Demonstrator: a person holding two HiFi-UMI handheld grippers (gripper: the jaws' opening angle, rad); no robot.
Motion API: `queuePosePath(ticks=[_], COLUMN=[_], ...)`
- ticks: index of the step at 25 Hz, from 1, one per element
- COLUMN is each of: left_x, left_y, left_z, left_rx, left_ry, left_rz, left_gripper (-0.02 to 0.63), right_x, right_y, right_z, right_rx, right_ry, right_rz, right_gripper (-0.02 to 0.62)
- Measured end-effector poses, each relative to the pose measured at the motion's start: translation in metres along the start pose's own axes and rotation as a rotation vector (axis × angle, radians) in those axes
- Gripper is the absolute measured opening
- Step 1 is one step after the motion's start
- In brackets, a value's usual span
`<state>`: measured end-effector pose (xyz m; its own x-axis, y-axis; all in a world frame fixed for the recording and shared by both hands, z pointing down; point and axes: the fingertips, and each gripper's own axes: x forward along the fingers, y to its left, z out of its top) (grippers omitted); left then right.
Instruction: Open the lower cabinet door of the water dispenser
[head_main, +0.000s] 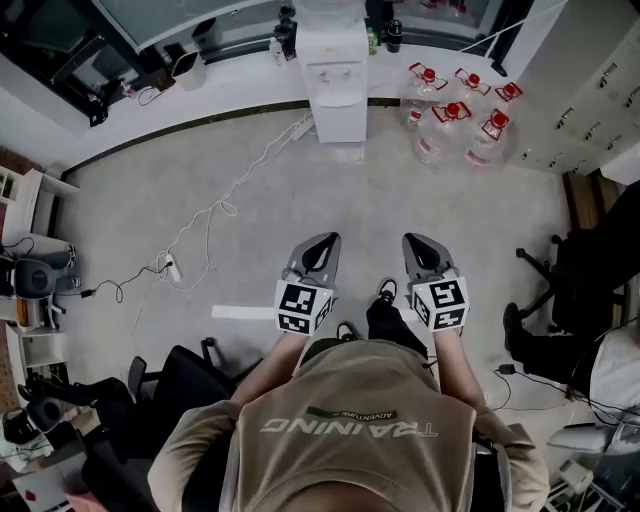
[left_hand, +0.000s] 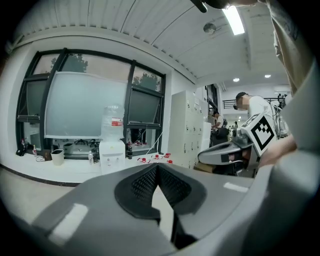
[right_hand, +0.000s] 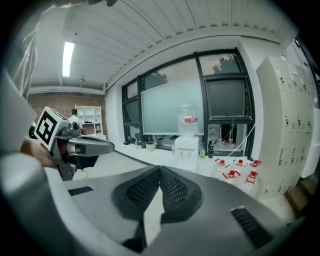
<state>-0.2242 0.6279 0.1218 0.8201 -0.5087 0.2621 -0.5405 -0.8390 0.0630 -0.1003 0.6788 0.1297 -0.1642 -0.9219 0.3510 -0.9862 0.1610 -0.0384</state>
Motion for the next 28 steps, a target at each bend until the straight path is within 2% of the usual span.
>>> queuePosePath(ticks=[8, 19, 28], left_x=[0.075, 0.166, 0.218], left_y=[0.001, 0.016, 0.034], left_z=[0.04, 0.064, 0.068], left_rx=[0.078, 0.031, 0.037], left_ry=[-0.011, 0.017, 0.051], left_rz=[0.023, 0.115, 0.098], left_gripper=[0.0, 0.0, 0.0], right_x=[0.043, 0.088, 0.126], right_y=[-0.072, -0.179, -0.212], right_z=[0.019, 0.03, 0.022], right_rx=[-0.006, 0.029, 0.075], right_ry=[-0.049, -0.052, -0.012], right_rz=[0.062, 0.11, 0.118], right_gripper=[0.008, 0.008, 0.008])
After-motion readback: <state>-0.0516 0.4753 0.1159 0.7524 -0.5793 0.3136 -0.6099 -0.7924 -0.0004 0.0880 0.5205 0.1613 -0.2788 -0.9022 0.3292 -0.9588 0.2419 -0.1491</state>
